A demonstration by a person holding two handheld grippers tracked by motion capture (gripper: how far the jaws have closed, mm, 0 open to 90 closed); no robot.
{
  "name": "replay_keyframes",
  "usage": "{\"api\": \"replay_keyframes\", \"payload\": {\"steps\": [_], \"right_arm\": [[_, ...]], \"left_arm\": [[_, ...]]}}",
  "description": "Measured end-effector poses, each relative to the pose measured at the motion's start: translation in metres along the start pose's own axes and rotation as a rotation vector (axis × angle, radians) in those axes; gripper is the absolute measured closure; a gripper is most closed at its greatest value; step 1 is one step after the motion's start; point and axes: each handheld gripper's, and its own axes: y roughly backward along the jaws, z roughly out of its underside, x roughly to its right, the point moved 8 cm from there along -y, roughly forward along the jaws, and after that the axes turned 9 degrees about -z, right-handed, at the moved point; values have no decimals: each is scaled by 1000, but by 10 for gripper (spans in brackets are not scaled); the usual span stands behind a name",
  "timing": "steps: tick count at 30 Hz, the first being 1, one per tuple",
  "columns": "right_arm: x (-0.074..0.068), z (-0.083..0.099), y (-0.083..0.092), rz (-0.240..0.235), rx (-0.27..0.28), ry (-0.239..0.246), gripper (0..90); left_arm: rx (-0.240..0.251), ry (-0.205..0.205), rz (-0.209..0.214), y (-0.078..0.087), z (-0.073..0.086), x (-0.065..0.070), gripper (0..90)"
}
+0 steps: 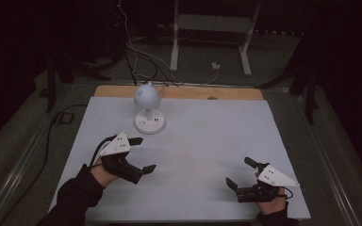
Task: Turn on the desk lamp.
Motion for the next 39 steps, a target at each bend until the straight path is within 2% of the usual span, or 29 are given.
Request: {"api": "replay_keyframes", "payload": {"steps": [5, 9, 14, 16, 18, 22, 25, 28, 34, 39], "right_arm": [[-2, 0, 0, -6, -1, 7, 0], [-2, 0, 0, -7, 0, 9, 0], [-1, 1, -1, -6, -4, 0, 0], [-1, 1, -1, -8, -5, 2, 0], [-1, 0, 0, -7, -3, 1, 0], [0, 1, -1, -6, -6, 0, 0], [0, 1, 0, -5, -1, -2, 0], [-1, 0, 0, -6, 0, 1, 0], [-1, 0, -1, -6, -2, 3, 0], [0, 0, 0, -4, 3, 4, 0]], "left_arm": [[0, 2, -32, -7, -5, -5, 3], [-7, 31, -73, -16, -9, -12, 2], [-6, 38, -108, -26, -11, -20, 3], [-10, 56, -115, -30, -11, -23, 3], [-15, 65, -144, -37, -10, -26, 3], [-11, 91, -158, -42, -11, -30, 3], [-17, 101, -203, -47, -11, -36, 10], [-19, 104, -216, -53, -11, -38, 10], [-22, 141, -250, -64, -11, -45, 10], [-25, 156, -272, -72, -13, -49, 10]]}}
